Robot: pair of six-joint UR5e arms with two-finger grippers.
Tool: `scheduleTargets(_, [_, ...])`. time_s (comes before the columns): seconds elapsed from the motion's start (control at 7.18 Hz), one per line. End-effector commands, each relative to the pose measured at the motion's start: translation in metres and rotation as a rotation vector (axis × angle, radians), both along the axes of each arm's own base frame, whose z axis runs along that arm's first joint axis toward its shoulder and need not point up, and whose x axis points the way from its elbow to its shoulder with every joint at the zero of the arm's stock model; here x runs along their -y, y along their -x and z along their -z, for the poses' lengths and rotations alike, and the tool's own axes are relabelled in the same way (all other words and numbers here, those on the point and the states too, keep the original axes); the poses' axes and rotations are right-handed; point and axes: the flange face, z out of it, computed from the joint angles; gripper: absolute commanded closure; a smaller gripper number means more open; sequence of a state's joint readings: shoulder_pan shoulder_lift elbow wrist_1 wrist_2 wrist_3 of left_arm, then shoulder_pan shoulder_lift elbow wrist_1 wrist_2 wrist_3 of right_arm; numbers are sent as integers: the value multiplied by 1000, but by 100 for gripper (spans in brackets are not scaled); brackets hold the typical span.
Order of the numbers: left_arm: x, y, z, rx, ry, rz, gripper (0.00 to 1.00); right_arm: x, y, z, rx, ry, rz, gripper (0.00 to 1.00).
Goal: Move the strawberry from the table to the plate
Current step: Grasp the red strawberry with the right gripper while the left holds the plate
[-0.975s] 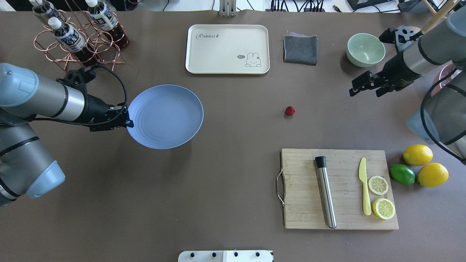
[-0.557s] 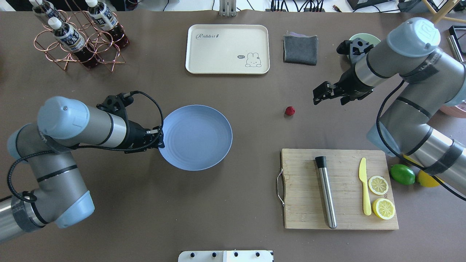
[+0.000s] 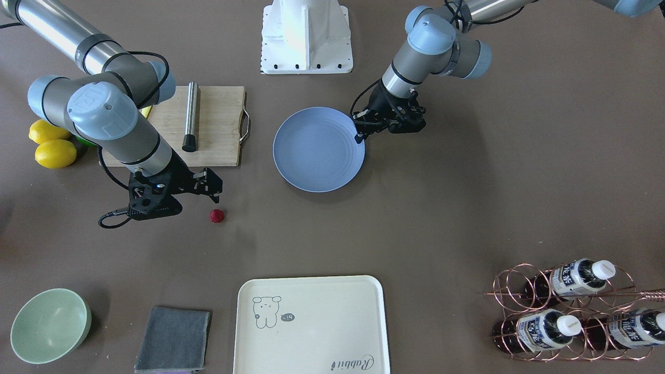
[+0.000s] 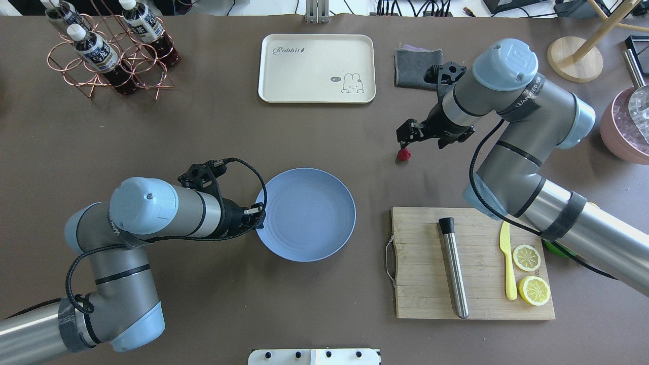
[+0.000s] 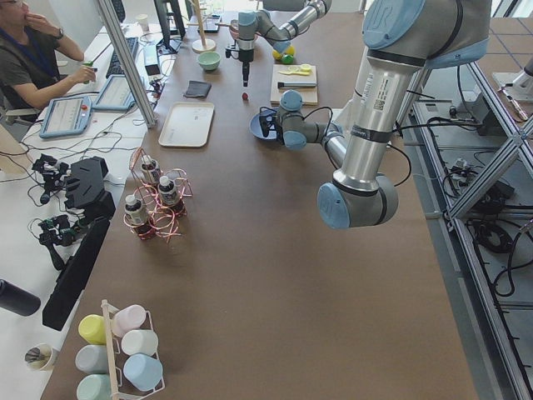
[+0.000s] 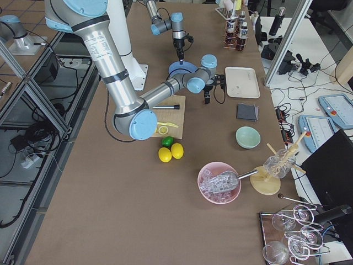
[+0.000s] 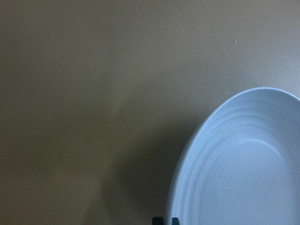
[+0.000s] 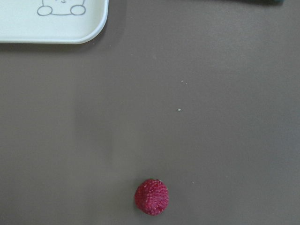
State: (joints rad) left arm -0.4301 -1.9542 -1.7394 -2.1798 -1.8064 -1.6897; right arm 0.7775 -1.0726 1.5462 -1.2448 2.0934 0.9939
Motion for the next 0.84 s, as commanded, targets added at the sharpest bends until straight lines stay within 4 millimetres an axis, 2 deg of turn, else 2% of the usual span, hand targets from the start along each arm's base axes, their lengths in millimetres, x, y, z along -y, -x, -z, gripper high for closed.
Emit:
scheduleTargets(0.0, [-4,-5,3,-4,7,1,100,-6,28,-10,-25,-19,-9,3])
scheduleTargets(0.14, [-4,-5,4,-5,7,2,100,-4,37,-22,-30,-35,-16,5])
scheduleTargets(0.28, [-4,-5,4,-5,7,2,100,-3,44,-22,-30,-36,-13,9])
scheduleTargets(0.42, [-4,-4,4,-5,7,2,100,-2,50,-20,-32,-36,-11,20])
scheduleTargets(0.56, [-4,-4,4,-5,7,3,100,-1,51,-19,-35,-41,-17,43])
scheduleTargets(0.7, [-4,-4,4,-5,7,3,76,-1,52,-20,-37,-42,-16,85])
